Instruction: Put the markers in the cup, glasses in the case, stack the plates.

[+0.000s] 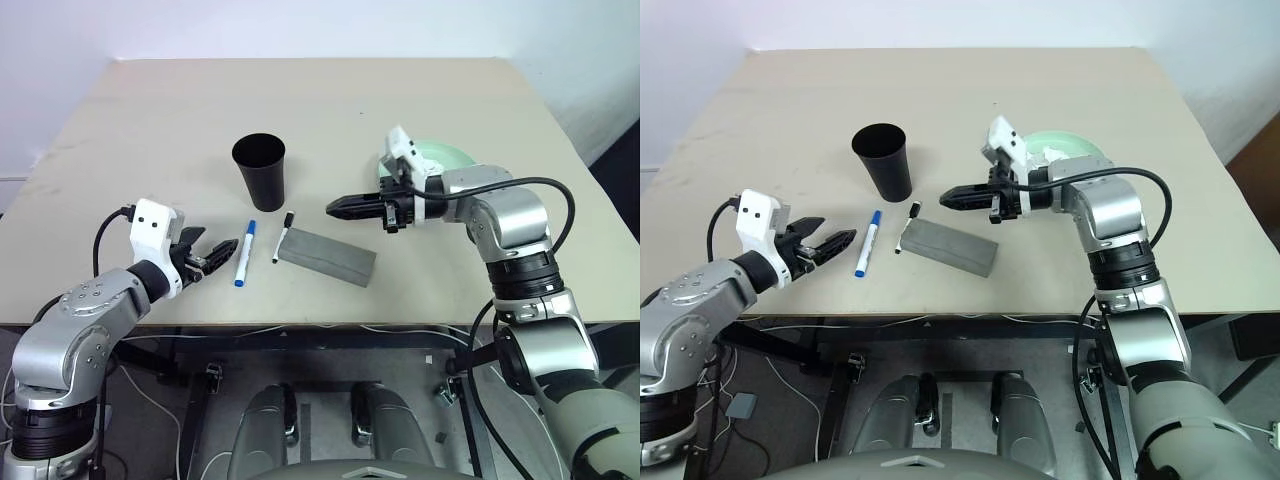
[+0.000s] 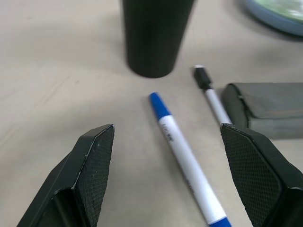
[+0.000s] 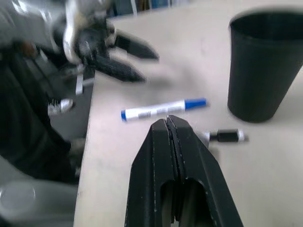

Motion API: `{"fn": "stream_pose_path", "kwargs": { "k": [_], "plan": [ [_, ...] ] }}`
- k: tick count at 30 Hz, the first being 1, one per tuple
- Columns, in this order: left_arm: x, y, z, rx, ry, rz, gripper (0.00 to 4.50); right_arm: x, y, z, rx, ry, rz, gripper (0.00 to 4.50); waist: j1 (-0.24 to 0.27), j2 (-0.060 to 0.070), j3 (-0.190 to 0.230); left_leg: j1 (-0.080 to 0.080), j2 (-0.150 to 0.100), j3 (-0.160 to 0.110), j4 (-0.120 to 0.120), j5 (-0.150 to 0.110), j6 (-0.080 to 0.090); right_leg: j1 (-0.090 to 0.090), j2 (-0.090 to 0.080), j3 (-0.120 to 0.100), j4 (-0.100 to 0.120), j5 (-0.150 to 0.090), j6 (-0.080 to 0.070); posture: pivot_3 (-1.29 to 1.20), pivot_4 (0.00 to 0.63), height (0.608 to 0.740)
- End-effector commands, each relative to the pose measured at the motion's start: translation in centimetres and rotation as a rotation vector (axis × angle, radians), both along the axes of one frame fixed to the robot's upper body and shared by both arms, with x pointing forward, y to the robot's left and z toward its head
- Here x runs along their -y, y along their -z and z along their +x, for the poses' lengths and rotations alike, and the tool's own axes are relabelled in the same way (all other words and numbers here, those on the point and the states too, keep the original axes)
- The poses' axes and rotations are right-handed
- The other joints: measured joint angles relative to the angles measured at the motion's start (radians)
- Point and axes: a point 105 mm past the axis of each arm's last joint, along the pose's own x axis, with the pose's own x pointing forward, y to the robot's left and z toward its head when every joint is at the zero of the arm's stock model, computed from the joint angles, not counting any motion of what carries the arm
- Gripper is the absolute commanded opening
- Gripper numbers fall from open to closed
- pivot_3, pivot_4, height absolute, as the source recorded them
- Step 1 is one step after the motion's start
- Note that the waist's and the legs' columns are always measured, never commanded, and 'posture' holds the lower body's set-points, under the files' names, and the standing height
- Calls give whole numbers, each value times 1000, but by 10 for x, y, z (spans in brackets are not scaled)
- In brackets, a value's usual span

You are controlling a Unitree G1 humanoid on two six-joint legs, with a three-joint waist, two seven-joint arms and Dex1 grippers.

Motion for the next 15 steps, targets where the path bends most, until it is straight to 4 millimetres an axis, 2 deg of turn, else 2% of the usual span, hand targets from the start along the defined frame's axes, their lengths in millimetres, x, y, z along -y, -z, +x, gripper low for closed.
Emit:
{"fn": "stream_pose_path", "kwargs": {
  "k": [1, 5, 7, 9, 15],
  "plan": [
    [0, -5, 2, 17, -50, 23, 3746, 7, -21, -5, 86, 5, 43, 21, -1, -1, 0, 0, 0, 0, 0, 0, 0, 0, 0, 0, 0, 0, 0, 0, 150, 713],
    [4, 0, 11, -10, -81, 24, 3746, 12, -24, -5, 122, 40, 30, 21, 1, -1, 0, 0, 0, 0, 0, 0, 0, 0, 0, 0, 0, 0, 0, 0, 150, 713],
    [5, 1, 16, -29, -93, 13, 3746, 14, -22, -6, 150, 48, 0, 387, 0, -1, 0, 0, 0, 0, 0, 0, 0, 0, 0, 0, 0, 0, 0, 0, 150, 713],
    [8, 4, 19, -53, -92, 27, 3746, 17, -19, -6, 157, 58, -25, 915, 0, -1, 0, 0, 0, 0, 0, 0, 0, 0, 0, 0, 0, 0, 0, 0, 150, 713],
    [19, 8, 26, -82, -64, 36, 3746, 18, -18, -4, 168, 106, -34, 2998, -1, -1, 0, 0, 0, 0, 0, 0, 0, 0, 0, 0, 0, 0, 0, 0, 150, 713]
  ]
}}
